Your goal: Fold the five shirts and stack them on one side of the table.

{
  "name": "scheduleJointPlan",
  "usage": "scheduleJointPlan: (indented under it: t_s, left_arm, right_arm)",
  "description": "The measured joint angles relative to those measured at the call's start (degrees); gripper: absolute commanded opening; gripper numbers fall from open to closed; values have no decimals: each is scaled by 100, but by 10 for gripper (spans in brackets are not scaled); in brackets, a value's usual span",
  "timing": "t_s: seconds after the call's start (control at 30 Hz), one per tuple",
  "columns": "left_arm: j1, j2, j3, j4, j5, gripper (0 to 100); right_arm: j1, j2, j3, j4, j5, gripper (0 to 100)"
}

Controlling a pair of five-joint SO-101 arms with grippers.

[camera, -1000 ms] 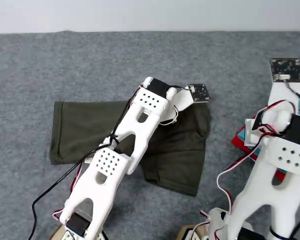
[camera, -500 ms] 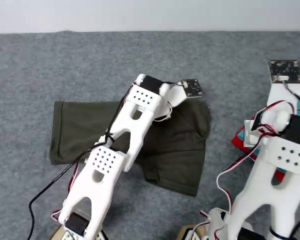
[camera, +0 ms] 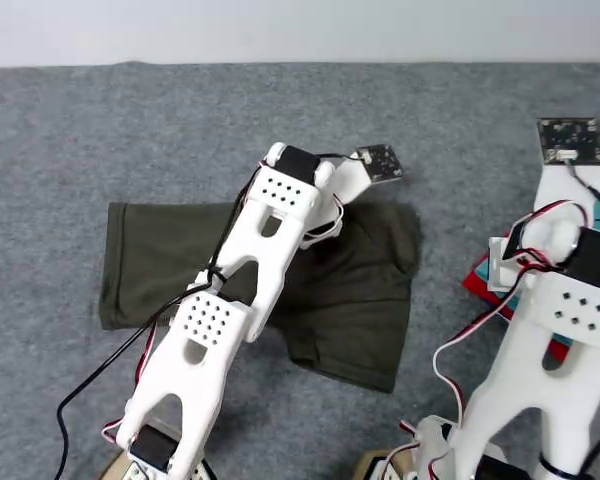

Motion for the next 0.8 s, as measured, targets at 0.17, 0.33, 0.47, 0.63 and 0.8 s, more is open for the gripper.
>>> scheduleJointPlan:
  t_s: [0.17, 0.33, 0.47, 0.63, 0.8]
  left_arm:
    - [0, -466, -123, 0, 18, 175]
    - [0, -703, -123, 0, 53, 155]
    - [79, -554, -149, -316, 343, 152]
    - [229, -97, -158, -695, 404, 152]
    - [264, 352, -158, -1169, 413, 152]
  right_arm:
    - [0, 0, 0, 0, 0, 10]
    - [0, 0, 0, 0, 0, 10]
    - [0, 0, 0, 0, 0, 10]
    - [0, 0, 0, 0, 0, 10]
    - [0, 0, 0, 0, 0, 10]
